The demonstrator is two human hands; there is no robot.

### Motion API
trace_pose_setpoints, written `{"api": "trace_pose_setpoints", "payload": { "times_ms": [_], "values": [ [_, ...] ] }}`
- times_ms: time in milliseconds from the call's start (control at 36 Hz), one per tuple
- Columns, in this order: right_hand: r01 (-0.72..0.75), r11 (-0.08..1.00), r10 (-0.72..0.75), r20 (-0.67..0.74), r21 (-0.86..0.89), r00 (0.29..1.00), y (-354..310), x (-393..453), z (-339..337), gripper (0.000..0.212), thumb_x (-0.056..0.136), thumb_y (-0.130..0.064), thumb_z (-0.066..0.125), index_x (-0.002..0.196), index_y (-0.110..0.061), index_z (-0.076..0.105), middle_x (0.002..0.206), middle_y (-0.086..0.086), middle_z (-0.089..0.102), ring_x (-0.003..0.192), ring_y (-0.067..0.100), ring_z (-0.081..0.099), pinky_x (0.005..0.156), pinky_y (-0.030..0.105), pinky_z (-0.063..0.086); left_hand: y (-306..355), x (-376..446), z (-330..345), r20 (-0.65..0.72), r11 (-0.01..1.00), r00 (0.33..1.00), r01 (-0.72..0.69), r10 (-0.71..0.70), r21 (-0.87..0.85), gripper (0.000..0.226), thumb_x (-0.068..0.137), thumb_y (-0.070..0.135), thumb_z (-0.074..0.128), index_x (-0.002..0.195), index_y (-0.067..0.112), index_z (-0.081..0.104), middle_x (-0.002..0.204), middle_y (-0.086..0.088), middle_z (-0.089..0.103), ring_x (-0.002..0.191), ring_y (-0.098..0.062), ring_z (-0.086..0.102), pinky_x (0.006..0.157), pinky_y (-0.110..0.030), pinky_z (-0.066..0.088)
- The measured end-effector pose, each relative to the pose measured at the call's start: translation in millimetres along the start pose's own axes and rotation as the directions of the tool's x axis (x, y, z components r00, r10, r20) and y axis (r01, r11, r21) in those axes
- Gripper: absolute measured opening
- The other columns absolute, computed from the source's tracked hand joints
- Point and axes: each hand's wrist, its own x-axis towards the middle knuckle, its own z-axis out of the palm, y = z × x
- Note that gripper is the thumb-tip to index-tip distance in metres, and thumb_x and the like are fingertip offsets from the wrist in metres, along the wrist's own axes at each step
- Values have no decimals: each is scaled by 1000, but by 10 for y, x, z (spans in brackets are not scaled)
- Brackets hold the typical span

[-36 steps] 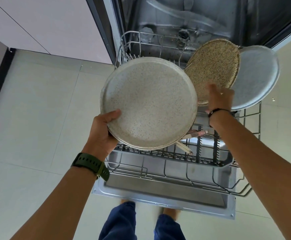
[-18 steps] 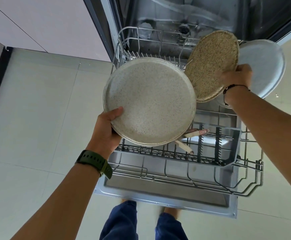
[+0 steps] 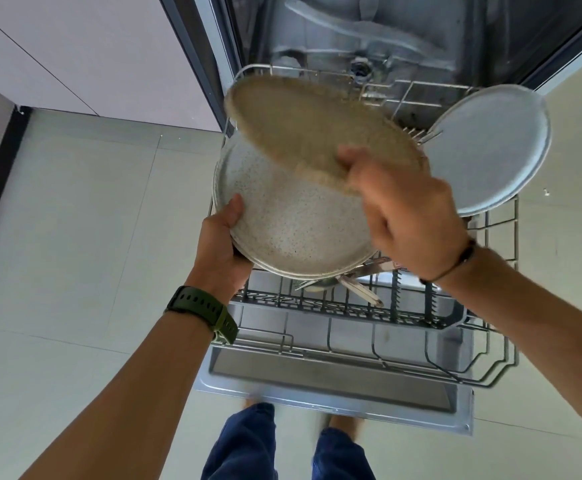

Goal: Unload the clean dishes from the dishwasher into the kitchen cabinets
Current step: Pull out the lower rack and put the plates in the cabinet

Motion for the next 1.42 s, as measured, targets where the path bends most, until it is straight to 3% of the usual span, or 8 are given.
{"api": "trace_pose_setpoints", "payload": {
  "times_ms": [139,250,500,583,667,1139,1222,1417],
  "values": [
    [311,941,-305,65,-133,950,-93,-239,80,5,94,-7,50,90,-8,48,100,20,71,98,33,67,87,42,53,15,31,26,36,998,998,-46,45,44,32,100,12,31,83,11,58,63,2,67,59,-11,67,53,-23,54],
    [333,933,-288,269,-138,919,-63,-447,88,12,90,-14,57,100,-14,49,113,14,67,111,30,61,104,44,40,8,45,13,24,1000,1000,-13,13,12,37,100,25,32,129,12,50,119,-11,63,105,-27,63,78,-40,57],
    [-267,963,268,166,-28,949,-26,-423,-224,42,82,-42,51,110,-11,47,120,14,57,115,24,49,100,45,36,-27,18,-82,20,1000,1000,-18,18,-3,33,100,28,33,115,20,60,100,-4,71,92,-24,67,70,-38,57],
    [-831,480,803,241,282,545,196,-360,-265,69,69,-56,60,122,-16,41,126,2,45,120,19,46,101,42,41,-26,6,-95,57,1000,998,-28,27,14,31,100,28,32,105,22,61,85,1,74,79,-19,70,65,-34,57],
    [-785,-336,699,697,520,162,328,-361,-227,69,55,-63,74,111,-26,54,128,2,56,115,30,56,95,64,39,-27,-24,-56,93,998,995,-44,40,44,32,101,23,30,96,19,62,74,2,73,69,-16,70,59,-31,57],
    [-541,-591,537,792,599,290,184,-372,-48,55,65,1,42,116,-14,55,108,7,69,96,24,69,73,42,58,71,-3,-38,250,994,963,106,-102,0,87,77,81,20,131,20,50,129,-13,58,117,-33,56,99,-56,41],
    [-523,-612,535,798,593,278,197,-382,-40,53,66,3,45,116,-12,55,103,7,71,92,23,70,67,41,59,78,-12,-37,269,993,960,47,-76,110,76,66,41,74,132,15,47,118,-12,64,107,-32,62,84,-49,53],
    [-589,-546,508,795,595,332,285,-357,-24,90,61,-57,72,135,-14,45,137,16,50,124,33,51,99,54,42,-51,31,-59,145,998,988,45,-51,46,46,66,7,54,112,10,55,101,-11,66,95,-29,64,80,-43,54]
  ]
}}
